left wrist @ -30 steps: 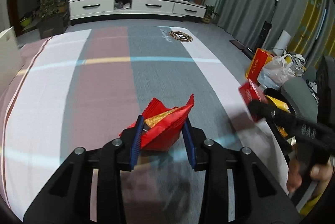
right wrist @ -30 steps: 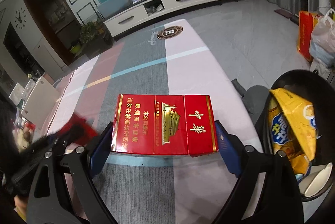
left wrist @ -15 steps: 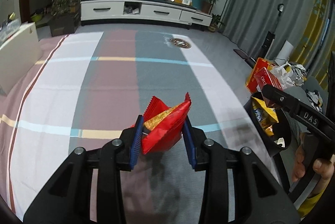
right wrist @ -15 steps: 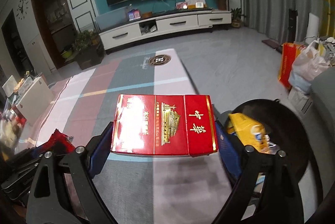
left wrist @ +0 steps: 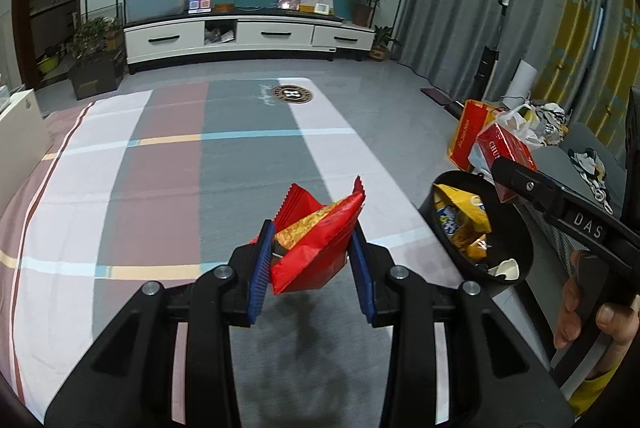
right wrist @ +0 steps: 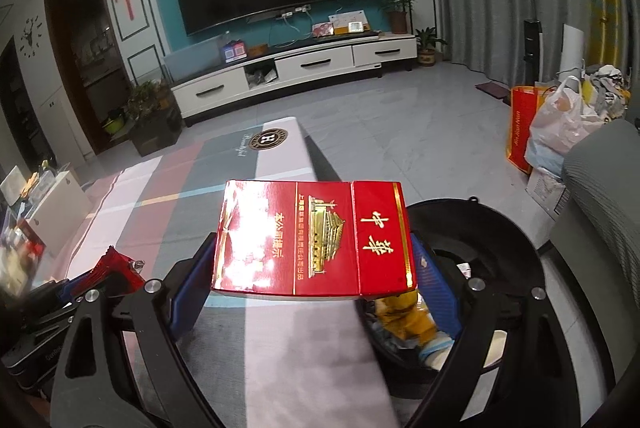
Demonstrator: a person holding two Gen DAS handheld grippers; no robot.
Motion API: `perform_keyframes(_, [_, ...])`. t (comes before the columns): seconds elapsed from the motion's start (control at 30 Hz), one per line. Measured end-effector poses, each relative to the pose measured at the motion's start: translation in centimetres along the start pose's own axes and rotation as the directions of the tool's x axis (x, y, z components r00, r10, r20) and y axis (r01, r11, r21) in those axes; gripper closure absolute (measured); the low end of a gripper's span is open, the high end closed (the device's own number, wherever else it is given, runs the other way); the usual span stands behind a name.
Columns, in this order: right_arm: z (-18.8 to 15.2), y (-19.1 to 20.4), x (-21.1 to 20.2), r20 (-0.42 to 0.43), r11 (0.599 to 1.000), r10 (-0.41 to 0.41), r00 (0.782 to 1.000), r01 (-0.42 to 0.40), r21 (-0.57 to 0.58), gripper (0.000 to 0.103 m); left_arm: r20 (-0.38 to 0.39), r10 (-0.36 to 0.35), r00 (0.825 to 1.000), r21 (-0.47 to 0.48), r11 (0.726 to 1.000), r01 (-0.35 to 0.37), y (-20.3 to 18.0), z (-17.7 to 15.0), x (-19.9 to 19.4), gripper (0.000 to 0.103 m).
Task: Collect trash
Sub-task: 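Carry the red box and red packet over the black bin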
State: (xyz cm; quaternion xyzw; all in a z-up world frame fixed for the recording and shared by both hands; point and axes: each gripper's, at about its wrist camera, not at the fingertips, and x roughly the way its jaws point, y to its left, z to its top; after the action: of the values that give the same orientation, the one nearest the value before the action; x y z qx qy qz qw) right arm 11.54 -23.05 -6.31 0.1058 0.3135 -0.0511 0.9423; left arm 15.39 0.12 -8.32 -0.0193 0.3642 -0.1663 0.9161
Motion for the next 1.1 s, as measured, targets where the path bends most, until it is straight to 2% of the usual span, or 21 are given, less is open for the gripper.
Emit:
perform_keyframes(0.3, [0.1, -3.1, -1.5, 0.027, 0.998, -0.031, 0.999, 0.030, 0.050, 0.014, 0.014, -0.039, 0.999, 0.056, 0.998, 0.038, -3.5, 0.7, 0.4, 0.066])
perform_keyframes(1.1, [-0.2, -7.7, -3.5, 0.056, 0.990, -0.085, 0.995, 0.078, 0.119, 0.014, 0.035, -0.126, 0.991, 0.193, 0.974, 0.116, -11.5, 2.7, 2.0, 0.066])
